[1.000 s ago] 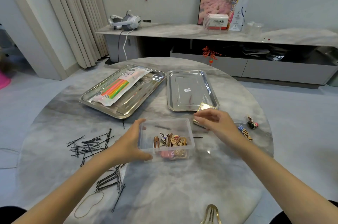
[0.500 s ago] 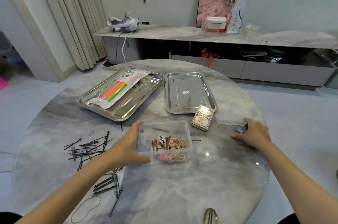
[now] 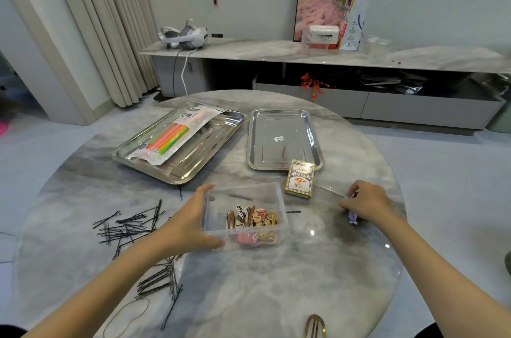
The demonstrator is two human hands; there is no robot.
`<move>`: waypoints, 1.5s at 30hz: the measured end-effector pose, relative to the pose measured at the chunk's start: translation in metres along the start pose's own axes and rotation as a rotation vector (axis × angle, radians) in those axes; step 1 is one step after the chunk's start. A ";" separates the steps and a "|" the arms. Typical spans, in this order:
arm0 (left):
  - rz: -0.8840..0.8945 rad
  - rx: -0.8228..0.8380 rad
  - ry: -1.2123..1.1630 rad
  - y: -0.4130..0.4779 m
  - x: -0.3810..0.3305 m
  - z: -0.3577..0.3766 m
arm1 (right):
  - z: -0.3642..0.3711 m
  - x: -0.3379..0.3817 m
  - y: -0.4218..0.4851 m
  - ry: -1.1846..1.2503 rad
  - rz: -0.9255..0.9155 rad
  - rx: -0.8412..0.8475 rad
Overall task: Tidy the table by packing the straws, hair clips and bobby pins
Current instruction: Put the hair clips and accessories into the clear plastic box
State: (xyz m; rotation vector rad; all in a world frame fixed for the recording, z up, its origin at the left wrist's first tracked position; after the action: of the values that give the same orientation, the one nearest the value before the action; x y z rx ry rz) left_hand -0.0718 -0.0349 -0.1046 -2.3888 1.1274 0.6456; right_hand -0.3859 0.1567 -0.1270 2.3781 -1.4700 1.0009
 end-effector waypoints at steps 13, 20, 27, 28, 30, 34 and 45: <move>-0.005 0.006 -0.004 0.000 0.000 0.000 | 0.027 0.013 -0.043 0.408 0.282 0.498; -0.011 0.008 0.013 -0.001 -0.001 0.000 | 0.036 0.074 -0.084 0.532 -0.021 0.771; -0.015 0.011 0.010 -0.003 -0.004 -0.001 | 0.030 0.136 -0.110 0.844 -0.269 0.701; -0.017 0.013 0.007 -0.003 -0.004 -0.001 | 0.033 0.141 -0.111 0.824 -0.315 0.656; -0.015 0.012 0.006 -0.003 -0.005 -0.001 | 0.041 0.147 -0.112 0.770 -0.389 0.589; -0.021 0.011 0.004 -0.003 -0.005 -0.001 | 0.060 0.155 -0.114 0.526 -0.539 0.524; -0.015 0.021 0.005 -0.003 -0.005 0.000 | 0.043 0.155 -0.116 0.421 -0.653 0.381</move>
State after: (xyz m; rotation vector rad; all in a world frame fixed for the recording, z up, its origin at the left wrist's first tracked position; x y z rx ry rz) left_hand -0.0726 -0.0303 -0.1013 -2.3808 1.1120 0.6199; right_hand -0.2238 0.0814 -0.0413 2.3949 -0.3346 1.5379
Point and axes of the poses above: each hand's wrist, its own y-axis towards the middle knuckle, its own z-axis out of the palm, x = y × z, the point moved 10 cm from there along y, towards the middle knuckle, and after that the axes turned 7 degrees about y, right-handed, at the moved point
